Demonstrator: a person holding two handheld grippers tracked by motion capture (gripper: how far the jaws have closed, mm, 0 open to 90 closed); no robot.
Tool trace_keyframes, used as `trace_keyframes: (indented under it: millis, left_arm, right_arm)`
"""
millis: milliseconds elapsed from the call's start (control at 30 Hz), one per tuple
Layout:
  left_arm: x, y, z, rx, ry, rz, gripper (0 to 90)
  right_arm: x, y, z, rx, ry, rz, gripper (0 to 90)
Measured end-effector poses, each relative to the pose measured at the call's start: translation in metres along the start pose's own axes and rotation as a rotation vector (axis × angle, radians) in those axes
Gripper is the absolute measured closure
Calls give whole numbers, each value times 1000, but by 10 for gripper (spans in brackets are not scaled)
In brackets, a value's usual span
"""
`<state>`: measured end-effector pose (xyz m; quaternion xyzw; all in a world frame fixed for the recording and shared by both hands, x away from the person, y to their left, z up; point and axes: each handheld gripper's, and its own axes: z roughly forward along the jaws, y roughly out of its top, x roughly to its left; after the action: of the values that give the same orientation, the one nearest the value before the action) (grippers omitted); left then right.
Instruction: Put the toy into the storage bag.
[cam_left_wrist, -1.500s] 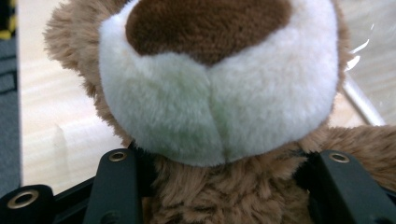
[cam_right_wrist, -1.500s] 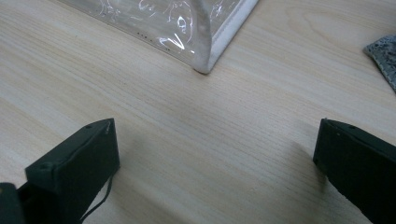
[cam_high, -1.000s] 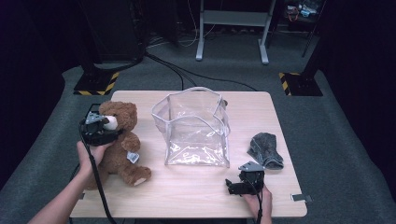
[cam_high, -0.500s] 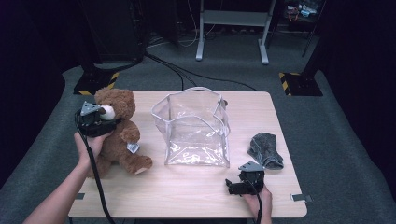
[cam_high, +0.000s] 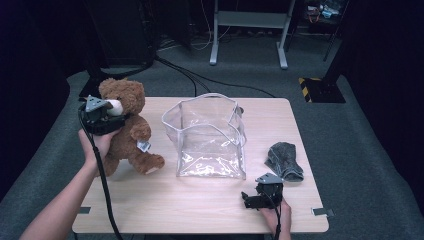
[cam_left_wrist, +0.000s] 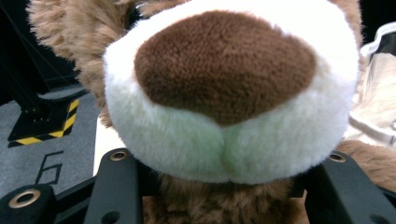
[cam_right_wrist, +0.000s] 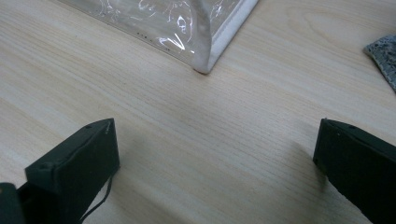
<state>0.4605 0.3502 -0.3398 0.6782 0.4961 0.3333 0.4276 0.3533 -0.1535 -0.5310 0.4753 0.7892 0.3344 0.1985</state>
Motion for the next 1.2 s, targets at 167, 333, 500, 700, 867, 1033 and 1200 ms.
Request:
trace_keyframes:
  millis: [167, 333, 500, 700, 867, 1033, 1200]
  left_arm:
    - [0, 12, -1, -21, 18, 4, 478]
    - [1, 24, -3, -42, 36, 10, 477]
    - [2, 36, -4, -59, 57, 14, 477]
    - [3, 50, -5, -77, 80, 23, 475]
    - [3, 63, -6, -90, 103, 32, 474]
    - [1, 77, -7, -117, 128, 35, 473]
    - [0, 90, -8, -138, 142, 22, 471]
  right_arm:
    - [0, 0, 0, 0, 0, 0, 0]
    - [0, 0, 0, 0, 0, 1, 0]
    - [0, 0, 0, 0, 0, 0, 0]
    - [0, 0, 0, 0, 0, 1, 0]
    - [0, 0, 0, 0, 0, 0, 0]
    - [0, 0, 0, 0, 0, 0, 0]
    - [0, 0, 0, 0, 0, 1, 0]
